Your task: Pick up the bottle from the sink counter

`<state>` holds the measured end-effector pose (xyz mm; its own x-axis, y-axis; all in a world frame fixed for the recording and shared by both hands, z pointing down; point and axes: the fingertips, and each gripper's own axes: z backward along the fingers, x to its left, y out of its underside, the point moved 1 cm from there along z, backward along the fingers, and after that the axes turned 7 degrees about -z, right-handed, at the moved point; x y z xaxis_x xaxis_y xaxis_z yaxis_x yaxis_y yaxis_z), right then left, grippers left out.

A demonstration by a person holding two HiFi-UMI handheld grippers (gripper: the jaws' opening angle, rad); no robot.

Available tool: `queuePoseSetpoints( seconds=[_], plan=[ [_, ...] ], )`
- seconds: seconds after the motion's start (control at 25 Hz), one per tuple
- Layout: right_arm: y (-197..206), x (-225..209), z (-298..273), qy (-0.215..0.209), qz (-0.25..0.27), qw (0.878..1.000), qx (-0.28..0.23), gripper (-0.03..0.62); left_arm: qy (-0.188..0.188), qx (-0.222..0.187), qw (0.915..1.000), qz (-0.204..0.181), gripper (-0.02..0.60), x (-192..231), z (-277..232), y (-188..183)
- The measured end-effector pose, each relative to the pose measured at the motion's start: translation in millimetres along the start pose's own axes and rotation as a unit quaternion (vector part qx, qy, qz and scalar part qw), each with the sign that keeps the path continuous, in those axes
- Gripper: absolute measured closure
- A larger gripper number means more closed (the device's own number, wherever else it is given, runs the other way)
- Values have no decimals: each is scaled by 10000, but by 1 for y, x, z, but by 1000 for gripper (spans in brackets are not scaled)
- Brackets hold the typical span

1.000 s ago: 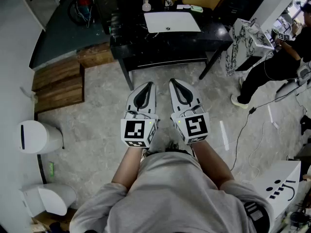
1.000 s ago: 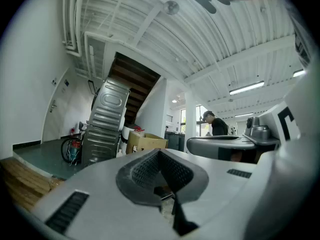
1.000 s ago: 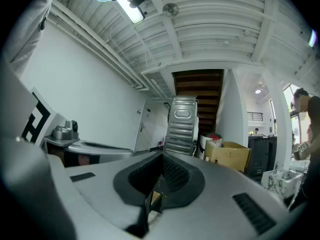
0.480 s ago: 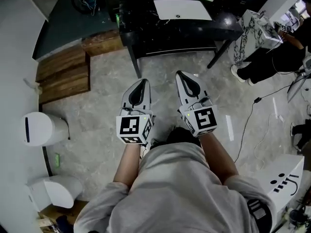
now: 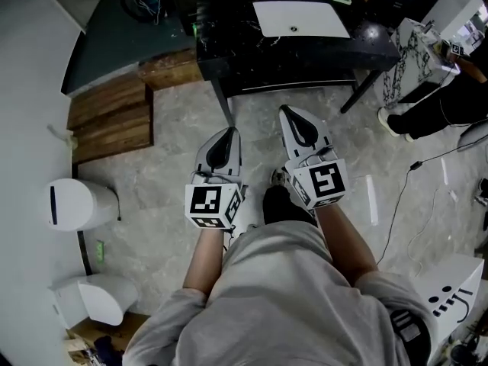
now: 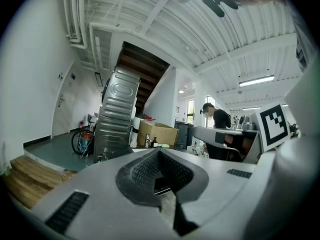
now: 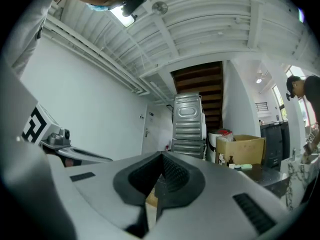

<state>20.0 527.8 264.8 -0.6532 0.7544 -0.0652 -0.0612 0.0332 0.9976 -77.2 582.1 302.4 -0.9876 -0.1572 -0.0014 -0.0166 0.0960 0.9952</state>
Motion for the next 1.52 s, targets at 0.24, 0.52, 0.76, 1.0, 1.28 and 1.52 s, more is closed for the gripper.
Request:
queuePoseSetpoints(
  seconds=[0.24,0.52,0.76,1.0,1.28,1.52],
  plan=[
    [-2,-58,-57,29,-171,9998,-15,585,63,105,9999,-76,569,14,-77,-8],
    [-11,-135,-106,81,-257,9996,-23,585,382,206,9991,-3,569,9,-181,-23],
    [-2,-202,-128,73,-430,9989,162,585,660,315,9973,71,569,-6,-258,-27],
    [6,-249,-147,111,-562,9980,283,585,802,528,9954,5,569,-17,-304,-20],
    [20,-281,-179,61,-532,9974,482,585,699,567,9959,-2,569,12,-356,-18],
    [28,-322,-216,240,-517,9964,632,585,725,564,9957,-105,569,45,-413,-21]
  ],
)
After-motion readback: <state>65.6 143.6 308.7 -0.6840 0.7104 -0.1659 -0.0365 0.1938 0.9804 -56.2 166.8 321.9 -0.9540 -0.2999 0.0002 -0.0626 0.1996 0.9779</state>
